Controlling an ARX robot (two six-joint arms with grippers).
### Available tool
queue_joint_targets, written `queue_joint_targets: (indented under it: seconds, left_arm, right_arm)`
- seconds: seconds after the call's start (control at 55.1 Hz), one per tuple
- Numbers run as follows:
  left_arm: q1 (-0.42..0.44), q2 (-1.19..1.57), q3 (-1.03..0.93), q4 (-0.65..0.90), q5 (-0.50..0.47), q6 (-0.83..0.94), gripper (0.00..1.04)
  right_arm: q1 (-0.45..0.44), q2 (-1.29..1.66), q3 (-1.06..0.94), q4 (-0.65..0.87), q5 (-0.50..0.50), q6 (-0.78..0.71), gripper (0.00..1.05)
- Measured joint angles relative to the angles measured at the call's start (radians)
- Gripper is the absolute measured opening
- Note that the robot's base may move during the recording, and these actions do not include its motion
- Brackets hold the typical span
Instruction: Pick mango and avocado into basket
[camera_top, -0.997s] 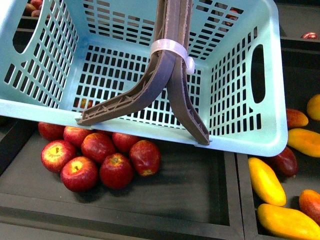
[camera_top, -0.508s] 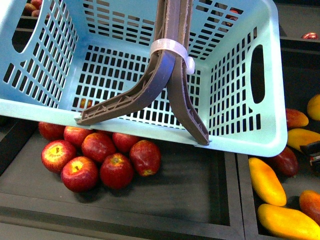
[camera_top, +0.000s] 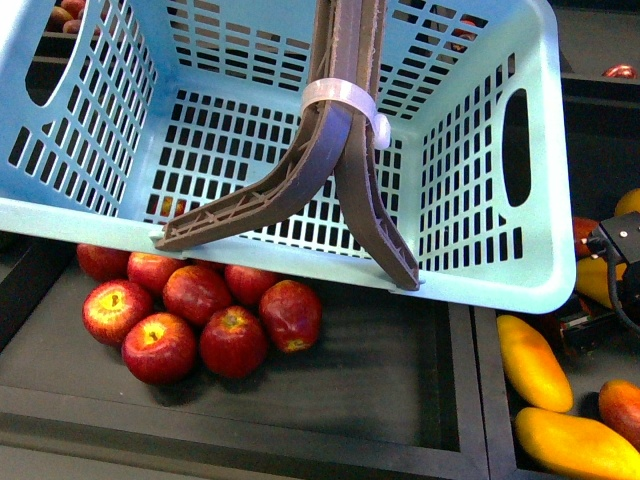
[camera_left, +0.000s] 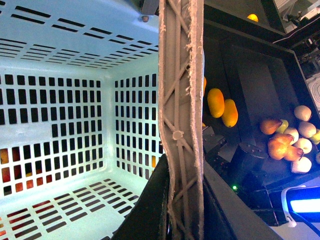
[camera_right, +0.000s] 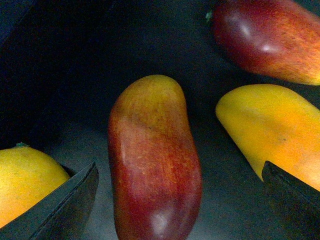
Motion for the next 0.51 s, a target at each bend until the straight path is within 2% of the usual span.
queue_joint_targets:
  seconds: [0.508]
  left_arm:
    - [0.000,0.000,0.000,0.000,0.000,0.000,0.12]
  right_arm:
    - [0.013,0.132,0.134,-0.024,0.020,0.050,0.97]
